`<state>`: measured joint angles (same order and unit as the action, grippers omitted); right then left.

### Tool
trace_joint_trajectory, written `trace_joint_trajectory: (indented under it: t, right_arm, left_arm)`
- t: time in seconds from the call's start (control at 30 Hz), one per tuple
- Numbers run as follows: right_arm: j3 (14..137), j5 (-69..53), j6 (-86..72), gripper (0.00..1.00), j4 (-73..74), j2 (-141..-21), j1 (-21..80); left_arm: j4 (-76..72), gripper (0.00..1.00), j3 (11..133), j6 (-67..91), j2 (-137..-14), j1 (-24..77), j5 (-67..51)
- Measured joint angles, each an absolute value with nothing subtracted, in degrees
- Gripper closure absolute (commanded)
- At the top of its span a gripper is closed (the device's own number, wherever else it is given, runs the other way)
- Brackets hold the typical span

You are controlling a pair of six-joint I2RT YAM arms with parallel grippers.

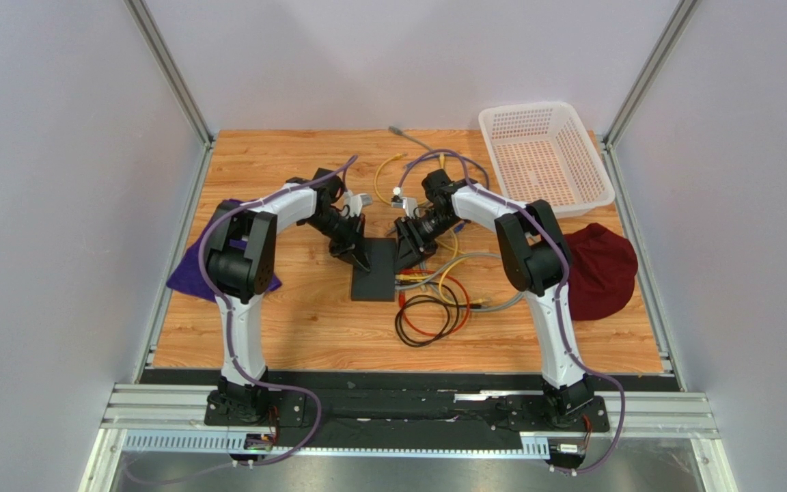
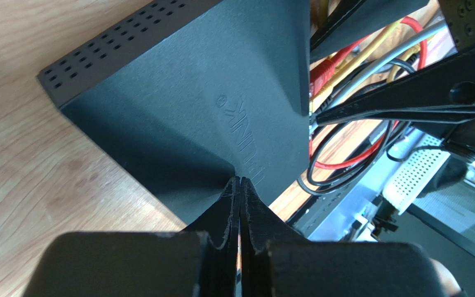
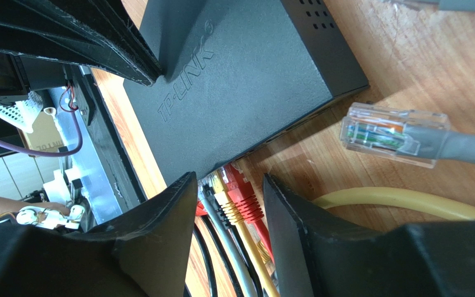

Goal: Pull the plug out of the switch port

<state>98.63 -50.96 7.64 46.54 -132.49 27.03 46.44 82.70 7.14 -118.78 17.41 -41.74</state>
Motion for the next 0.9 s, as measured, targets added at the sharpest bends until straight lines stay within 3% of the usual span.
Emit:
trace_joint_trajectory:
  t: [0.9]
  right_arm:
    - [104.2,-51.1,8.6,0.76,53.4,-136.7,26.7]
  left_arm:
    - [47.3,1.00,83.9,7.1,-119.5,18.8,-41.5]
